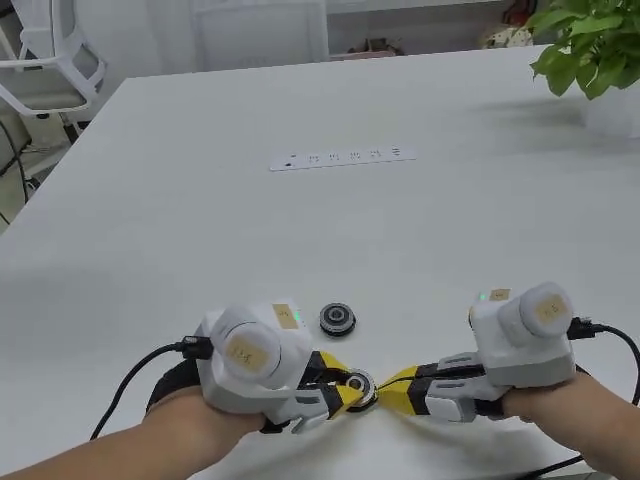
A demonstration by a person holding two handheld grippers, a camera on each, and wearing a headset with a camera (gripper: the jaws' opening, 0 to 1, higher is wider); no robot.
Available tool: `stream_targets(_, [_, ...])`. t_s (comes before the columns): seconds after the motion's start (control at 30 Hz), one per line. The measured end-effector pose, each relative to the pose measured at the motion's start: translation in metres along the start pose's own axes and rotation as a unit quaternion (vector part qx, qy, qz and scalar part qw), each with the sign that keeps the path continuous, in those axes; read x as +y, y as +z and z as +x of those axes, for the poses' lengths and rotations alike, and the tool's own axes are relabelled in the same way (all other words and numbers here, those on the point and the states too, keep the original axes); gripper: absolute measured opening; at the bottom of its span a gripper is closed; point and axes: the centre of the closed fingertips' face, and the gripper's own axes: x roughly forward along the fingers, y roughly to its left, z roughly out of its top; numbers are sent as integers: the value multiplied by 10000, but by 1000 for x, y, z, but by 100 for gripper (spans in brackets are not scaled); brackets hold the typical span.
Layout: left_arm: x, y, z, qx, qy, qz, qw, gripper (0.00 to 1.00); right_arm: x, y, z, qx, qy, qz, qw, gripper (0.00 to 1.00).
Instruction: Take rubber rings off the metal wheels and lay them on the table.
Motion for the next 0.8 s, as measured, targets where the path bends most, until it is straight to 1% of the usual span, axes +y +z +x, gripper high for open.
stream_targets(0.07, [0, 0, 0, 2, 3, -7, 10000, 13, -2, 2, -1, -58, -32, 69, 10000, 0])
stream_targets(0.13, [0, 0, 0, 1, 4, -14, 10000, 13, -1, 6, -2, -211, 7, 290, 9994, 0])
stream_targets(0.27, [-1, 0, 0, 18, 35, 59, 10000, 13, -2, 6, -1, -189, -8, 210, 9996, 0])
stream_targets(0.37, [-1, 0, 0, 19, 47, 37, 10000, 13, -1, 6, -1, -220, 16, 280, 9994, 0])
stream_targets(0.43, [-1, 0, 0, 17, 65, 18, 10000, 13, 0, 9, -2, -299, 55, 359, 9989, 0])
stream_targets(0.47, [-1, 0, 1, 17, 80, 33, 10000, 13, 0, 9, -2, -309, 62, 422, 9986, 0])
stream_targets(0.5, [-1, 0, 1, 20, 94, 59, 9999, 13, 0, 9, -2, -304, 50, 396, 9987, 0])
stream_targets(0.6, [0, 0, 1, 21, 103, 22, 9999, 13, 1, 10, -2, -326, 72, 469, 9983, 0])
stream_targets(0.67, [0, 0, 1, 18, 104, 14, 9999, 13, 3, 12, -2, -386, 135, 563, 9976, 0])
stream_targets(0.8, [0, 0, 1, 20, 111, -3, 9999, 13, 3, 12, -1, -377, 137, 586, 9975, 0])
